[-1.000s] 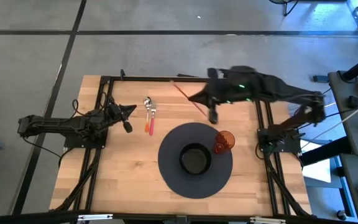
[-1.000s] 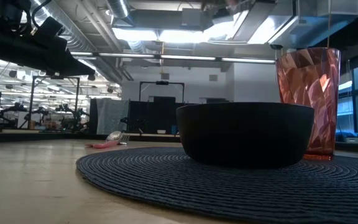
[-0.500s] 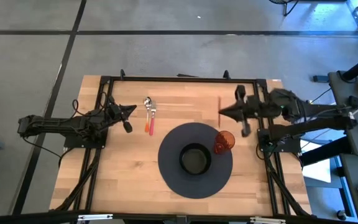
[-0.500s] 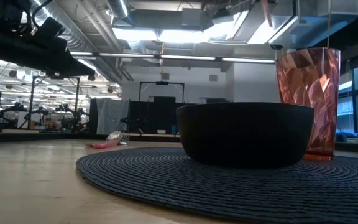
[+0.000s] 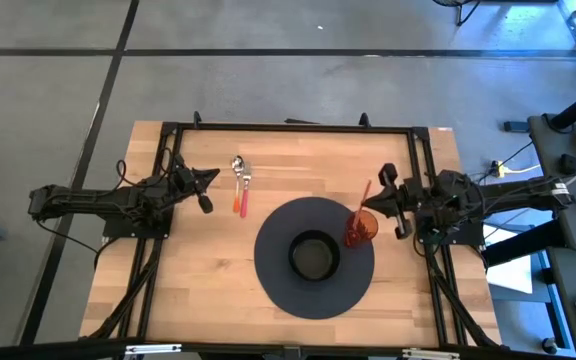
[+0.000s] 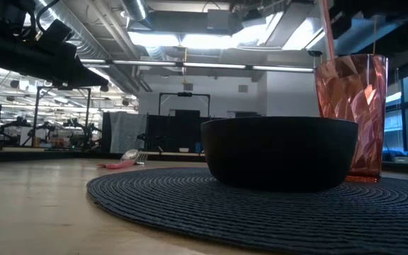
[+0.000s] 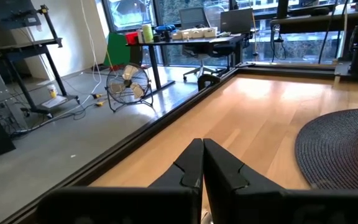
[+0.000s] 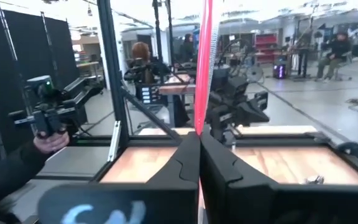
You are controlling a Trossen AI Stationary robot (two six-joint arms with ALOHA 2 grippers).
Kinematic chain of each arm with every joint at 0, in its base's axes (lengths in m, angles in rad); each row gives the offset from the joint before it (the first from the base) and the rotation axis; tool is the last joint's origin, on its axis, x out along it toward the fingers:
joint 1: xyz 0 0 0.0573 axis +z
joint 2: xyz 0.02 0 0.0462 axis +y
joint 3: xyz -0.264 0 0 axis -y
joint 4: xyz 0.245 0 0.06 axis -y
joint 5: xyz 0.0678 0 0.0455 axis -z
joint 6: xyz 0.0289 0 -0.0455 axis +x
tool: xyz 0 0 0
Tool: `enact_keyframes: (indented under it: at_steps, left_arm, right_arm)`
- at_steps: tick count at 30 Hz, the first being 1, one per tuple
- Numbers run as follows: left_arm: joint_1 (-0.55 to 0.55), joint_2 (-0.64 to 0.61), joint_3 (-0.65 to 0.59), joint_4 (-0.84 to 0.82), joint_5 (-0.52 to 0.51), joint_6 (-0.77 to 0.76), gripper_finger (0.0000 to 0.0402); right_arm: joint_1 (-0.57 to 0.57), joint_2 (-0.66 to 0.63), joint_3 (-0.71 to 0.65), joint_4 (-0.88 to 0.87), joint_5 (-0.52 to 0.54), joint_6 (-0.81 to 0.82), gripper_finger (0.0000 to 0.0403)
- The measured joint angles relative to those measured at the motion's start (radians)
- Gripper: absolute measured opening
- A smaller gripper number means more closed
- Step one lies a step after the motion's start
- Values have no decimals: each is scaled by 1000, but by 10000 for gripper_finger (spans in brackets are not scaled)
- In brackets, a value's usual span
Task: Pick & Place Utensil
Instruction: Put the red straw into the red cup on the blue mat
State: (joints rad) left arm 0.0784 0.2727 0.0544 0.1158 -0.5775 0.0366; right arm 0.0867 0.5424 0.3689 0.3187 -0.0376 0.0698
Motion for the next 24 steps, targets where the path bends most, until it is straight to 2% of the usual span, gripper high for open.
enact_keyframes:
  at_steps: [5, 10, 15, 24]
  left_arm:
    - [0, 0, 0, 0, -1, 1, 4]
    - [0, 0, 0, 0, -1, 0, 4]
    - [0, 0, 0, 0, -2, -7, 4]
    - [0, 0, 0, 0, -2, -15, 4]
  right_arm:
    - [44, -1, 6, -45, 1, 3, 0]
    - [101, 20, -18, -99, 58, -13, 0]
    - [156, 32, -58, -55, 170, -58, 0]
    - [217, 52, -137, 58, 243, -80, 0]
